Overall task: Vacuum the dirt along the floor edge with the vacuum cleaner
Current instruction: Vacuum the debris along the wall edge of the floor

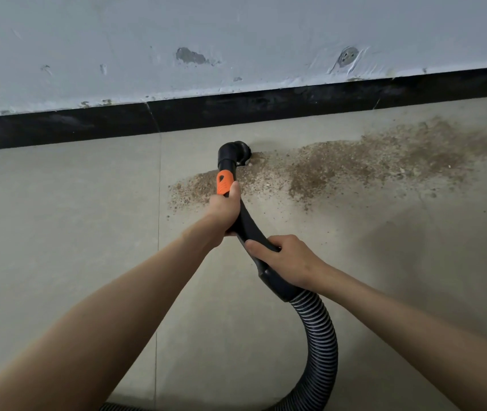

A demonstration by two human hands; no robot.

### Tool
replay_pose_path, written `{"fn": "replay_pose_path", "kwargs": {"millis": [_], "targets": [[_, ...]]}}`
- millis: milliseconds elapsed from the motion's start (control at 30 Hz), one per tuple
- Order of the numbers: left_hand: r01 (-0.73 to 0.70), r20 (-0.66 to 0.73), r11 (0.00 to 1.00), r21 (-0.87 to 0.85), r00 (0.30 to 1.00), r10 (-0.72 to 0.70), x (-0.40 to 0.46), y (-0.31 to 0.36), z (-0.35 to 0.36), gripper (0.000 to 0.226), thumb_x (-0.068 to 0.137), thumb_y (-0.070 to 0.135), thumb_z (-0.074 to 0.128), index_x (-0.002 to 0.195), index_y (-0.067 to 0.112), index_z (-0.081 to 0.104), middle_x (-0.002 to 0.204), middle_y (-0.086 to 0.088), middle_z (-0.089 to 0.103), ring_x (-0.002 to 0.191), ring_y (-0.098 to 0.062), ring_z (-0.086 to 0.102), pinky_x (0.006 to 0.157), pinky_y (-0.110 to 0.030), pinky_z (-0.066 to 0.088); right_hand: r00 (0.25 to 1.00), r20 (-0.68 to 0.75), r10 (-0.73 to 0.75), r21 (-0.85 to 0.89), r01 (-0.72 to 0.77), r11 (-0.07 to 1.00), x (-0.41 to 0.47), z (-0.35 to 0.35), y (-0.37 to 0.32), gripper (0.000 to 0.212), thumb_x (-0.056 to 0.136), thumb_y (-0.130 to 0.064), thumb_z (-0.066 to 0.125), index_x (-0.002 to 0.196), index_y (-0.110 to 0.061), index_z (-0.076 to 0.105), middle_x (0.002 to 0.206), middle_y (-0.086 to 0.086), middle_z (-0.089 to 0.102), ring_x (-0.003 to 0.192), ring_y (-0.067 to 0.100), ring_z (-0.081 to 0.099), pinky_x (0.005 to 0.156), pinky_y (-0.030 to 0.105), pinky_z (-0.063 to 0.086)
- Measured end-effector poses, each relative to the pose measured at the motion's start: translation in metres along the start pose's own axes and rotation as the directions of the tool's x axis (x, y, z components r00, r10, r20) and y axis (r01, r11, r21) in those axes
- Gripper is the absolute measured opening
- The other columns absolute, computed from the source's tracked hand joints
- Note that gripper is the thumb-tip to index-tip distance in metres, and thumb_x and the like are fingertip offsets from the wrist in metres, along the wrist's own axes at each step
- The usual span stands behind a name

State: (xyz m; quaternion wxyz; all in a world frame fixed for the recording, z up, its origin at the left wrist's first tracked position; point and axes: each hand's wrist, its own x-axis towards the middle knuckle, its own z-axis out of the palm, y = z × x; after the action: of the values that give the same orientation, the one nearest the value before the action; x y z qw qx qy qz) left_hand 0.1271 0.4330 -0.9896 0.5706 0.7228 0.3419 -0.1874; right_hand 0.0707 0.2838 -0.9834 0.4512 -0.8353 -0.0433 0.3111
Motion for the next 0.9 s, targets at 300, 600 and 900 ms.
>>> {"fn": "replay_pose_path", "kwargs": {"millis": [300, 600, 900], "targets": [[-0.023, 0.048, 0.999, 0.046, 0.999, 0.021, -0.001, 0.012, 0.046, 0.044, 0.098, 0.052, 0.035, 0.104, 0.009, 0.044, 0.084, -0.005, 0.052, 0.073, -0.018, 0.054, 0.05, -0.028, 0.044, 0.997, -0.064, 0.049, 0.05, -0.045, 0.998, -0.007, -0.033, 0.028, 0.048, 0.088, -0.053, 0.061, 0.058, -0.016, 0.052, 0.047, -0.011, 0.055, 0.045, 0.0, 0.05, 0.058, 0.022, 0.04], [-0.065, 0.123, 0.995, 0.081, 0.991, 0.055, 0.004, 0.037, 0.092, 0.046, 0.097, 0.053, 0.035, 0.109, 0.01, 0.045, 0.085, -0.005, 0.054, 0.073, -0.018, 0.056, 0.047, -0.026, 0.045, 0.988, -0.132, 0.085, 0.097, -0.073, 0.993, -0.007, -0.07, 0.048, 0.049, 0.086, -0.054, 0.061, 0.056, -0.018, 0.047, 0.039, -0.014, 0.049, 0.04, -0.001, 0.046, 0.053, 0.021, 0.035], [-0.127, 0.173, 0.982, 0.142, 0.98, 0.102, 0.014, 0.056, 0.138, 0.046, 0.097, 0.054, 0.034, 0.102, 0.01, 0.047, 0.081, -0.004, 0.052, 0.069, -0.017, 0.055, 0.041, -0.02, 0.044, 0.972, -0.197, 0.129, 0.144, -0.101, 0.984, -0.007, -0.105, 0.069, 0.05, 0.083, -0.058, 0.061, 0.056, -0.017, 0.047, 0.049, -0.01, 0.05, 0.048, 0.007, 0.048, 0.056, 0.023, 0.037]]}}
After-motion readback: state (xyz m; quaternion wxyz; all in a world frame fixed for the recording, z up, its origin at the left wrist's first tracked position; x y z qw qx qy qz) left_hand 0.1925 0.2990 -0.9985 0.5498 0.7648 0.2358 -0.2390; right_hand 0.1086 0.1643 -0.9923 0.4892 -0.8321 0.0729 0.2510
